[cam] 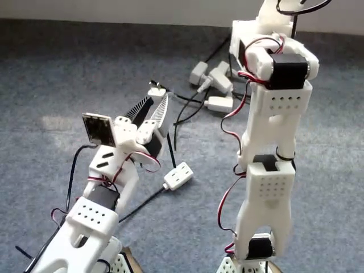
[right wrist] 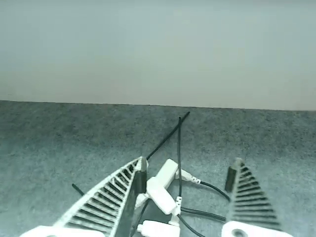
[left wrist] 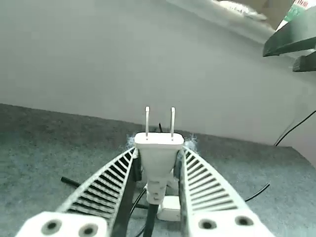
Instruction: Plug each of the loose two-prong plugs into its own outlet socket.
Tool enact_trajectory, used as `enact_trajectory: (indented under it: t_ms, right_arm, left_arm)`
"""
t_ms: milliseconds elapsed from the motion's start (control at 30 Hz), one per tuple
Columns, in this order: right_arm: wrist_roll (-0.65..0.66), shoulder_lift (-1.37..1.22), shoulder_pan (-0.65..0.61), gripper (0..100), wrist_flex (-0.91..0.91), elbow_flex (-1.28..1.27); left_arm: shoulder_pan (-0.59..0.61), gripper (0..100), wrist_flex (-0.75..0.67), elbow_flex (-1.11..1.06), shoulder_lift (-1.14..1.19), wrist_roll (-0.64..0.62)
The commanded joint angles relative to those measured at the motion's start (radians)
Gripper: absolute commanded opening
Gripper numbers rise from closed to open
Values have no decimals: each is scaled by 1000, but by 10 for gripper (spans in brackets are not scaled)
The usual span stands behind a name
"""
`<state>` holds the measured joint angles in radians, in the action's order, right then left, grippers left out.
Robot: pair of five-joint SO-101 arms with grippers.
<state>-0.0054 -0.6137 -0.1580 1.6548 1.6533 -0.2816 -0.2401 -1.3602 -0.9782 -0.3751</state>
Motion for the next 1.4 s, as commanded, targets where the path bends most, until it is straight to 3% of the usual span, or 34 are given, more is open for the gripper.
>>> enact_trajectory:
  t_ms: [0,167,300,467,800,1133,1367]
  right_arm:
    - [-8,88,-91,182,38,113]
    - [-8,151,-229,176,113,97]
    - [-92,226,-292,104,111,-90]
    - [-54,335,-395,63,105,-305]
    - [-55,332,-398,58,5,-521]
    - [-51,328,-392,58,-22,-527]
    - [-51,328,-306,58,-67,-529]
  left_arm:
    - [7,4,-173,-30,44,-14]
    - [-44,4,-201,-8,193,-9]
    - [-65,4,-307,13,289,-9]
    - [-68,4,-425,101,397,-11]
    - [-84,4,-430,272,452,-15]
    - [-91,4,-431,312,450,-15]
    - [-87,4,-428,317,377,-15]
